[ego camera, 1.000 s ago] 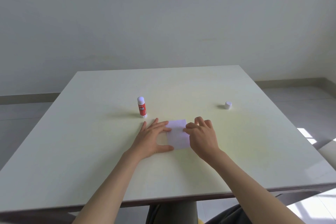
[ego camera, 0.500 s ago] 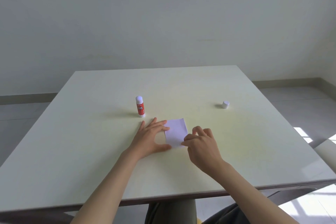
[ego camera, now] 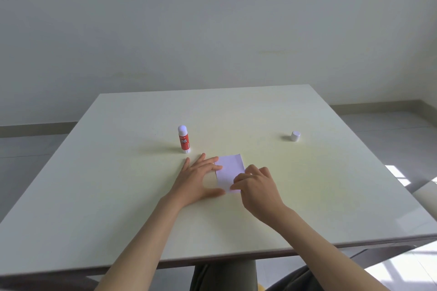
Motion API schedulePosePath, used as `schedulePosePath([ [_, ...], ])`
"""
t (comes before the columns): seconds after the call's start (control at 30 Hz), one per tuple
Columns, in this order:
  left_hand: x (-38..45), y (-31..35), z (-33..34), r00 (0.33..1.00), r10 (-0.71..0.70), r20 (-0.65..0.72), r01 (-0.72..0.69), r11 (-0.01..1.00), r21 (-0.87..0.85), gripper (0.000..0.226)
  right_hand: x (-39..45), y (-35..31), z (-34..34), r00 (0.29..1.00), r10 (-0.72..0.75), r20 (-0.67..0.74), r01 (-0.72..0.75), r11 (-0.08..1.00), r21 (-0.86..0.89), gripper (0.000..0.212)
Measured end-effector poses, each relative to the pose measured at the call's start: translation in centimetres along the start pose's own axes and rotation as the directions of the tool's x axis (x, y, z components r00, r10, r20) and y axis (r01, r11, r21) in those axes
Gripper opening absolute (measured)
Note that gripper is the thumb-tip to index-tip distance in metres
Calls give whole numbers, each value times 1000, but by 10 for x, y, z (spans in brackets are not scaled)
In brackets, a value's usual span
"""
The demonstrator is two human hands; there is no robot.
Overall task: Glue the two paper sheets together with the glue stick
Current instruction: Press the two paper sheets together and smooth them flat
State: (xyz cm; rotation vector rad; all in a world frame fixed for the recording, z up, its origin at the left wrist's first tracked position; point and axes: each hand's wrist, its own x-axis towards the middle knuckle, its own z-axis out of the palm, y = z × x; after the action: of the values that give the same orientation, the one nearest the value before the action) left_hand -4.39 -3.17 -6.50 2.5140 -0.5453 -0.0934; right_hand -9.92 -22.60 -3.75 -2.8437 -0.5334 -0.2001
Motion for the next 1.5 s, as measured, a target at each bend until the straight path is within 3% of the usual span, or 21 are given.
schedulePosePath([
  [0.17, 0, -2, 0, 1000, 8, 15, -8, 1000, -11, 66, -14, 24, -8, 996, 85, -38, -85, 996, -9, 50],
  [0.3, 0, -1, 0, 1000, 3, 6, -3, 1000, -19, 65, -4, 20, -7, 996, 86, 11, -85, 995, -50, 50],
  [0.73, 2, 0, 2, 1000, -3, -12, 3, 1000, 11, 71, 40, -16, 13, 998, -60, 25, 60, 998, 10, 47],
  [1.0, 0, 1, -1, 1000, -11, 4, 11, 1000, 1, 77, 29, 30, 0, 994, 107, -5, -107, 994, -34, 51],
  [1.33, -2, 2, -1, 1000, -4, -6, 4, 1000, -9, 74, 58, 14, 1, 996, 85, 15, -84, 995, -48, 54],
  [1.5, -1, 4, -2, 1000, -26, 1, 26, 1000, 8, 83, 82, -1, 3, 997, 57, 45, -54, 997, -60, 54],
])
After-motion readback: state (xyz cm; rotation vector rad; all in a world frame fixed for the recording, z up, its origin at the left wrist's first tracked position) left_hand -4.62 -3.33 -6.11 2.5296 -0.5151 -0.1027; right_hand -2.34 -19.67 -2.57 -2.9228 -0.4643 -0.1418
